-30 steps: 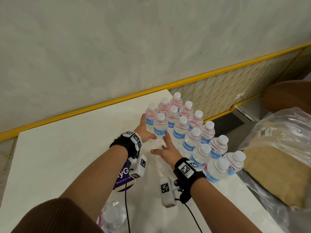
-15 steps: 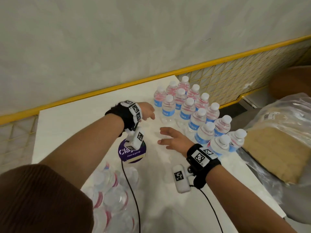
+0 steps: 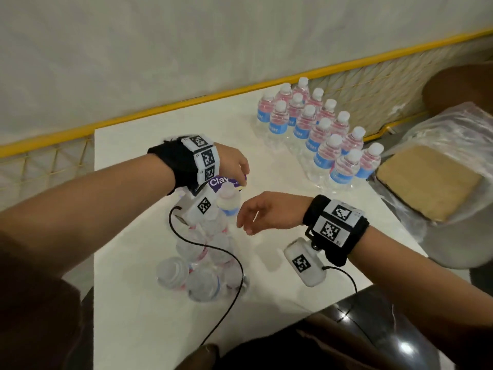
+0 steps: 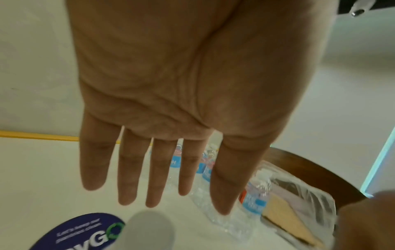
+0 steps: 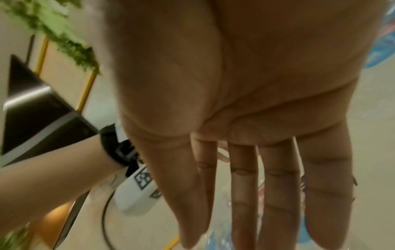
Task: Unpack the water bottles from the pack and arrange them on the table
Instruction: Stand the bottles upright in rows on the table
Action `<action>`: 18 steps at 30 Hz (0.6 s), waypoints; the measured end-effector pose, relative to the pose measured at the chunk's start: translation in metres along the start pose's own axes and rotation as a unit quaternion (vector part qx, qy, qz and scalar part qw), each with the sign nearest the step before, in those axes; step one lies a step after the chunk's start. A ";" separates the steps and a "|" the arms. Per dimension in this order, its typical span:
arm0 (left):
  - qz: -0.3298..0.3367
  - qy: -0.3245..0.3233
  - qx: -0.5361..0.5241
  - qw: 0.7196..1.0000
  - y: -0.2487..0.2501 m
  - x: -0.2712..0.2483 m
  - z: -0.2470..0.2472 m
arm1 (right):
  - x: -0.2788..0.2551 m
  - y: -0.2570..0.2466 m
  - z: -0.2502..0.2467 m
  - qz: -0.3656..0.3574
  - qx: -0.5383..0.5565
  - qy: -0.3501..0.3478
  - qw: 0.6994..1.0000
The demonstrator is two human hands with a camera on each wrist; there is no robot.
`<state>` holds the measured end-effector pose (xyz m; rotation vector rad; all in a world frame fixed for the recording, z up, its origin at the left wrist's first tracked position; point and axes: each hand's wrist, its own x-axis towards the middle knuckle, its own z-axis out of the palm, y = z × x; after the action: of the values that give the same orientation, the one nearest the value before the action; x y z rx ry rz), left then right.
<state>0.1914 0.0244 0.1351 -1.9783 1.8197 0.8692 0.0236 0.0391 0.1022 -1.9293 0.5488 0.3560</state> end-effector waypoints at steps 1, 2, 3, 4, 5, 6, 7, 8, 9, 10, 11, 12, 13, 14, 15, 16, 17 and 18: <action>0.001 0.000 0.020 1.000 -0.002 -0.002 0.008 | -0.002 -0.005 0.008 -0.002 -0.031 -0.018 0.999; 0.001 -0.001 0.037 0.999 -0.004 -0.004 0.015 | -0.002 -0.009 0.016 -0.002 -0.062 -0.034 0.997; -0.001 -0.001 0.049 0.999 -0.006 -0.006 0.021 | -0.002 -0.013 0.023 -0.001 -0.094 -0.048 0.994; -0.001 -0.002 0.058 0.998 -0.008 -0.007 0.025 | 0.000 -0.016 0.031 0.002 -0.126 -0.059 0.990; -0.001 -0.005 0.062 0.998 -0.009 -0.008 0.028 | 0.003 -0.018 0.037 0.007 -0.158 -0.068 0.985; -0.006 -0.006 0.062 0.998 -0.011 -0.011 0.032 | 0.005 -0.020 0.045 0.012 -0.187 -0.073 0.980; -0.011 -0.005 0.056 0.998 -0.012 -0.012 0.034 | 0.007 -0.021 0.051 0.015 -0.211 -0.079 0.974; -0.010 -0.002 0.052 0.999 -0.014 -0.014 0.036 | 0.009 -0.021 0.057 0.017 -0.227 -0.083 0.970; -0.008 0.003 0.047 0.999 -0.016 -0.015 0.037 | 0.010 -0.022 0.061 0.017 -0.234 -0.088 0.968; -0.005 0.010 0.041 0.999 -0.017 -0.016 0.038 | 0.010 -0.021 0.064 0.018 -0.232 -0.094 0.968; -0.001 0.017 0.035 0.999 -0.018 -0.015 0.038 | 0.010 -0.021 0.065 0.017 -0.224 -0.103 0.969; 0.002 0.023 0.030 0.999 -0.018 -0.015 0.038 | 0.010 -0.020 0.065 0.014 -0.214 -0.112 0.970; 0.005 0.029 0.026 0.999 -0.017 -0.015 0.036 | 0.009 -0.018 0.065 0.010 -0.206 -0.121 0.971; 0.008 0.038 0.021 0.999 -0.015 -0.014 0.035 | 0.009 -0.017 0.064 0.005 -0.202 -0.127 0.971; 0.010 0.048 0.012 0.999 -0.012 -0.015 0.034 | 0.008 -0.016 0.063 0.000 -0.199 -0.133 0.971; 0.012 0.058 0.002 0.998 -0.009 -0.014 0.034 | 0.007 -0.016 0.063 -0.005 -0.197 -0.138 0.971; 0.014 0.066 -0.005 0.998 -0.007 -0.013 0.033 | 0.005 -0.016 0.062 -0.012 -0.193 -0.144 0.971; 0.015 0.068 -0.009 0.998 -0.004 -0.013 0.034 | 0.003 -0.017 0.062 -0.016 -0.188 -0.150 0.971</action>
<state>0.1877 0.0552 0.1166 -2.0720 1.9265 0.7788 0.0352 0.1006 0.0884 -2.1870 0.2609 0.7608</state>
